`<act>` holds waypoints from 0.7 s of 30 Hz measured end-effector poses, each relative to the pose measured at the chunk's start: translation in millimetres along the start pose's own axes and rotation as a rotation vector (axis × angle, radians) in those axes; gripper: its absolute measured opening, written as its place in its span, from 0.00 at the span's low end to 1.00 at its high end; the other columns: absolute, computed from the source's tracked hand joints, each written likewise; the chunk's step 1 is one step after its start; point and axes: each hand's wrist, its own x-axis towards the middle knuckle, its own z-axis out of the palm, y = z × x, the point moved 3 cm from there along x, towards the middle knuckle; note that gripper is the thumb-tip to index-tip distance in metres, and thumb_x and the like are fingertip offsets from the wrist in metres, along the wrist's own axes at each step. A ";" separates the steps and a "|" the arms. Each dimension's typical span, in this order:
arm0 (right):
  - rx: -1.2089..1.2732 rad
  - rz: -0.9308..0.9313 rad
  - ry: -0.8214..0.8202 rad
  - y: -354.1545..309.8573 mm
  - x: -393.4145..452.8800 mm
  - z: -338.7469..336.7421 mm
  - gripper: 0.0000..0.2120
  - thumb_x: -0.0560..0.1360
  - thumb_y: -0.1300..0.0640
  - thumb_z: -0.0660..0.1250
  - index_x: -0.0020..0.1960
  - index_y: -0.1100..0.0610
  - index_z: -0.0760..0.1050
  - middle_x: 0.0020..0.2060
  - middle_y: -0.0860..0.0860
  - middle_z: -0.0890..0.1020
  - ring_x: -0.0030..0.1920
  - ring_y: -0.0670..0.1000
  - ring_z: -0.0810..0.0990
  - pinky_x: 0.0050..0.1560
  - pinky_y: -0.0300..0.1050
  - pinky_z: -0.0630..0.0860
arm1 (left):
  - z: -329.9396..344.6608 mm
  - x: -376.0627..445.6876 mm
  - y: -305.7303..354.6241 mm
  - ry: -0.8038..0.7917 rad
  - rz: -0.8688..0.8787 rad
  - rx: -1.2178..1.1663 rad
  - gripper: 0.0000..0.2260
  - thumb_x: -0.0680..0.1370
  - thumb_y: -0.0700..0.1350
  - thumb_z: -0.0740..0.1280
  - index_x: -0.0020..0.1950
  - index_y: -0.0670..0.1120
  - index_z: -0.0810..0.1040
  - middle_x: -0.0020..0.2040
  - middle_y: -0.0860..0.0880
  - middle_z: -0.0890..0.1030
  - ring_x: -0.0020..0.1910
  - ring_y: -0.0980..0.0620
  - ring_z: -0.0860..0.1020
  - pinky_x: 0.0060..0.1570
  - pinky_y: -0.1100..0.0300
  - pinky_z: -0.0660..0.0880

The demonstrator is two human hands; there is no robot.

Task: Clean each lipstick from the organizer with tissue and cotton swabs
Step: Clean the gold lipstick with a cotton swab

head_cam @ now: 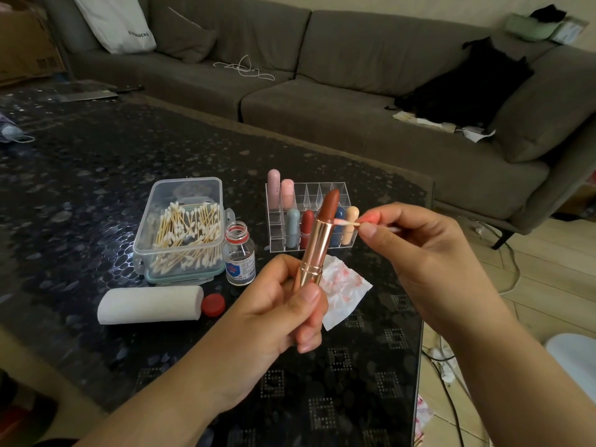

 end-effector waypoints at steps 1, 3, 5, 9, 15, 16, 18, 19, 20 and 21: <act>0.005 0.002 0.002 0.0 0.0 0.0 0.06 0.64 0.50 0.71 0.39 0.50 0.83 0.33 0.50 0.80 0.37 0.48 0.76 0.43 0.40 0.76 | 0.4 -0.4 0.2 -0.002 -0.002 0.000 0.10 0.74 0.47 0.67 0.49 0.44 0.69 0.33 0.49 0.72 0.30 0.54 0.67 0.33 0.63 0.69; 0.009 0.003 0.003 -0.2 0.1 0.4 0.06 0.63 0.50 0.71 0.39 0.50 0.83 0.33 0.50 0.80 0.38 0.48 0.76 0.43 0.40 0.76 | 1.3 -0.6 -0.1 0.009 -0.014 -0.008 0.09 0.75 0.45 0.66 0.50 0.42 0.69 0.33 0.49 0.72 0.30 0.54 0.67 0.32 0.63 0.69; 0.021 0.001 0.004 -0.5 0.0 0.8 0.06 0.64 0.51 0.71 0.39 0.50 0.83 0.33 0.50 0.80 0.37 0.48 0.76 0.43 0.39 0.76 | 2.0 -0.8 0.0 0.015 -0.024 -0.026 0.10 0.74 0.46 0.64 0.50 0.41 0.69 0.33 0.48 0.73 0.30 0.54 0.67 0.32 0.62 0.69; 0.030 0.000 -0.002 -1.5 -1.3 1.0 0.06 0.64 0.51 0.71 0.39 0.50 0.83 0.33 0.51 0.80 0.38 0.49 0.76 0.44 0.41 0.74 | 1.4 -1.3 0.8 0.019 -0.036 -0.063 0.12 0.73 0.47 0.64 0.51 0.41 0.69 0.34 0.47 0.73 0.30 0.53 0.68 0.31 0.62 0.69; 0.033 -0.013 -0.017 -3.0 -1.6 1.7 0.02 0.66 0.52 0.73 0.39 0.49 0.83 0.34 0.52 0.79 0.38 0.50 0.75 0.45 0.44 0.73 | 0.4 -0.2 0.0 0.041 -0.031 -0.047 0.14 0.73 0.48 0.64 0.52 0.39 0.75 0.35 0.48 0.75 0.32 0.53 0.71 0.31 0.62 0.70; 0.030 -0.015 -0.020 -3.0 -1.6 1.8 0.03 0.66 0.51 0.73 0.39 0.49 0.83 0.34 0.52 0.79 0.38 0.50 0.75 0.45 0.43 0.74 | 0.6 -0.1 0.2 0.044 -0.024 -0.032 0.13 0.73 0.48 0.64 0.51 0.42 0.78 0.35 0.48 0.76 0.32 0.53 0.72 0.31 0.62 0.71; 0.030 -0.015 -0.020 -3.0 -1.6 1.7 0.03 0.66 0.51 0.74 0.39 0.50 0.83 0.34 0.52 0.79 0.39 0.50 0.75 0.44 0.43 0.74 | 1.8 0.4 1.2 0.046 -0.018 -0.016 0.11 0.74 0.48 0.62 0.49 0.46 0.82 0.35 0.48 0.76 0.33 0.54 0.73 0.32 0.62 0.71; 0.034 -0.016 -0.020 -3.5 -1.8 1.6 0.03 0.66 0.52 0.73 0.39 0.50 0.83 0.34 0.52 0.80 0.38 0.50 0.75 0.44 0.43 0.74 | 2.1 0.5 1.4 0.047 -0.020 -0.019 0.11 0.74 0.48 0.62 0.48 0.47 0.82 0.35 0.49 0.76 0.33 0.54 0.73 0.31 0.62 0.71; 0.038 -0.018 -0.020 -4.0 -1.9 1.6 0.04 0.65 0.52 0.72 0.39 0.50 0.83 0.34 0.51 0.80 0.38 0.50 0.76 0.44 0.43 0.74 | 2.5 0.8 1.3 0.048 -0.023 -0.028 0.11 0.74 0.48 0.61 0.48 0.47 0.82 0.35 0.49 0.76 0.33 0.54 0.72 0.31 0.62 0.71; 0.041 -0.020 -0.019 -4.5 -2.3 1.5 0.05 0.65 0.52 0.71 0.39 0.50 0.83 0.34 0.50 0.80 0.38 0.49 0.76 0.44 0.42 0.74 | 2.6 1.1 1.0 0.052 -0.027 -0.040 0.12 0.74 0.48 0.61 0.48 0.47 0.82 0.34 0.49 0.75 0.32 0.55 0.71 0.31 0.62 0.71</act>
